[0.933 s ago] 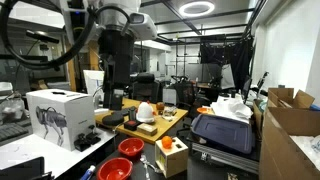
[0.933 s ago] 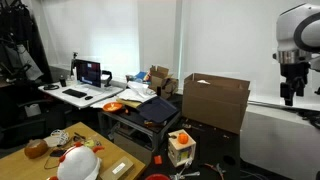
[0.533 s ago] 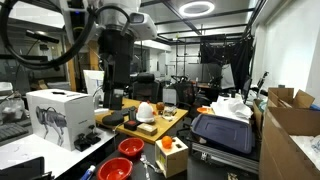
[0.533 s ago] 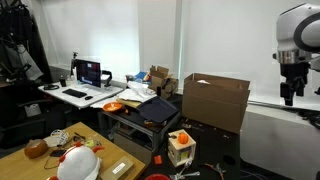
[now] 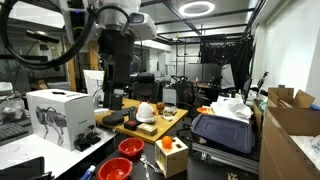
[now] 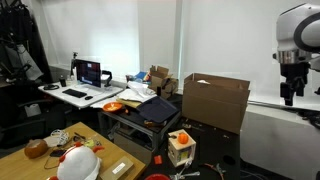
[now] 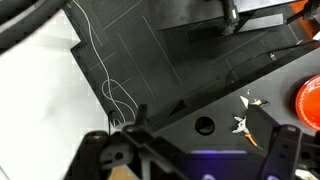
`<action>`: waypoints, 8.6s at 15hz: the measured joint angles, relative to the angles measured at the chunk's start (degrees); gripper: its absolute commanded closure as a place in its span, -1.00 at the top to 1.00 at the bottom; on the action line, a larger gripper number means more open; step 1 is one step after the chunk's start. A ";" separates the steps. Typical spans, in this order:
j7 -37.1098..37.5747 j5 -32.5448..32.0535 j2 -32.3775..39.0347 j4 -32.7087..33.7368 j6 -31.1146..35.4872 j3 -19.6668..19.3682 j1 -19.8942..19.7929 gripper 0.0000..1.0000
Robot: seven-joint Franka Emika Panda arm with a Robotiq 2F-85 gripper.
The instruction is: Put the orange object on the table
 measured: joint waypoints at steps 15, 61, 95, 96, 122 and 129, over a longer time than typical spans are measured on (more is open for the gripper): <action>0.28 11.49 3.98 1.51 0.44 1.07 6.51 1.00; 10.29 23.16 80.34 81.88 10.30 4.25 15.54 1.00; 6.56 21.38 88.63 87.32 -7.37 6.48 13.79 1.00; 6.56 21.38 88.95 87.31 -7.29 6.48 13.78 1.00; 10.49 19.59 91.52 87.39 5.33 4.53 15.83 1.00; 13.65 18.88 92.83 87.38 5.71 1.84 16.44 0.47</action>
